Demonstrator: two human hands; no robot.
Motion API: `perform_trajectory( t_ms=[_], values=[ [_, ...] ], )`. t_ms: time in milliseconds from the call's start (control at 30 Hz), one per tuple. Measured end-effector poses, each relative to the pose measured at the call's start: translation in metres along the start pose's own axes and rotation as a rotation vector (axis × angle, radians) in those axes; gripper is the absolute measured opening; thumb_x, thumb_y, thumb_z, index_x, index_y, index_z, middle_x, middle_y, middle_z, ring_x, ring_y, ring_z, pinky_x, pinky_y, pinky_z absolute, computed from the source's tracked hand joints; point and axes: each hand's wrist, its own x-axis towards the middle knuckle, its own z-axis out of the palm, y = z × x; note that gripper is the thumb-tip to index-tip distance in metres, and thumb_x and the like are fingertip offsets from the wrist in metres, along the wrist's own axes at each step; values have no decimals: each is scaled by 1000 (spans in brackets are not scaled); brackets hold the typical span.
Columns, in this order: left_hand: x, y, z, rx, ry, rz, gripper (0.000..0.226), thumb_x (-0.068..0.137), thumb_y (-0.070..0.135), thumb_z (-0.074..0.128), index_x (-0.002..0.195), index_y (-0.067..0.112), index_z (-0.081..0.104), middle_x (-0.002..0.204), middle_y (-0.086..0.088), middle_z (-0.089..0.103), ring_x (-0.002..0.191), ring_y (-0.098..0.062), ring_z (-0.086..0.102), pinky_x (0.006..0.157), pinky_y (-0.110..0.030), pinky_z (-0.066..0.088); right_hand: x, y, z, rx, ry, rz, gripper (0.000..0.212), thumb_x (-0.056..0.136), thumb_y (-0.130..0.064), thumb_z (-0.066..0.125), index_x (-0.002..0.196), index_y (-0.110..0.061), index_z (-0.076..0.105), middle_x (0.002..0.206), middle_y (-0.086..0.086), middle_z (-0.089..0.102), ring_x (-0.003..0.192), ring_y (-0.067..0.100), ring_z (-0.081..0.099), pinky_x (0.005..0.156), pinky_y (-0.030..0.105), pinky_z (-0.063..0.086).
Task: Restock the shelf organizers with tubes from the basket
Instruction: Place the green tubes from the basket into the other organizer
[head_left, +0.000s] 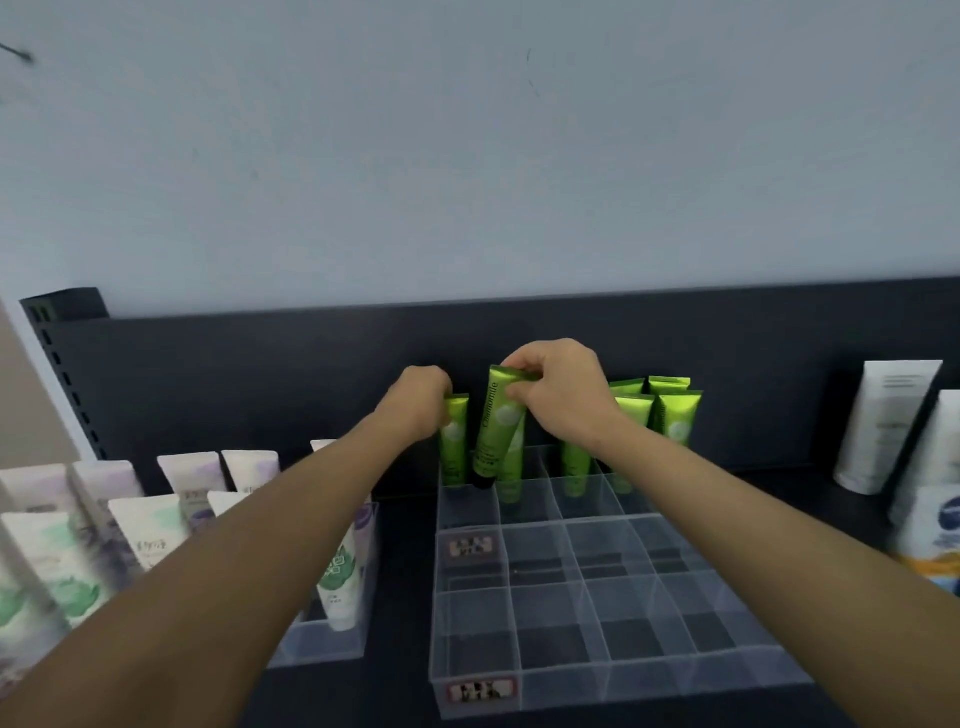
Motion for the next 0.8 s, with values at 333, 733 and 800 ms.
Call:
perform_trajectory(
  t_ms=[333, 733, 800],
  values=[
    [-21, -20, -40, 50, 82, 8, 35, 82, 10, 69, 116, 8, 63, 113, -12, 64, 101, -28, 60, 84, -33, 51, 21, -15, 41, -118, -79, -79, 22, 87, -4, 58, 101, -15, 70, 106, 2, 65, 94, 18, 60, 75, 27, 47],
    [-54, -17, -55, -9, 131, 64, 32, 84, 18, 68, 114, 8, 64, 110, -9, 65, 97, -24, 61, 83, -32, 51, 32, -6, 74, -348, -325, -87, 35, 90, 6, 49, 121, -7, 61, 119, 15, 60, 105, 28, 59, 90, 37, 53],
    [-57, -14, -53, 0, 133, 67, 33, 84, 19, 68, 115, 9, 63, 110, -9, 65, 96, -23, 62, 83, -33, 52, 31, -7, 73, -334, -323, -84, 37, 91, 7, 46, 123, -7, 59, 122, 15, 58, 109, 28, 58, 92, 35, 51]
  ],
)
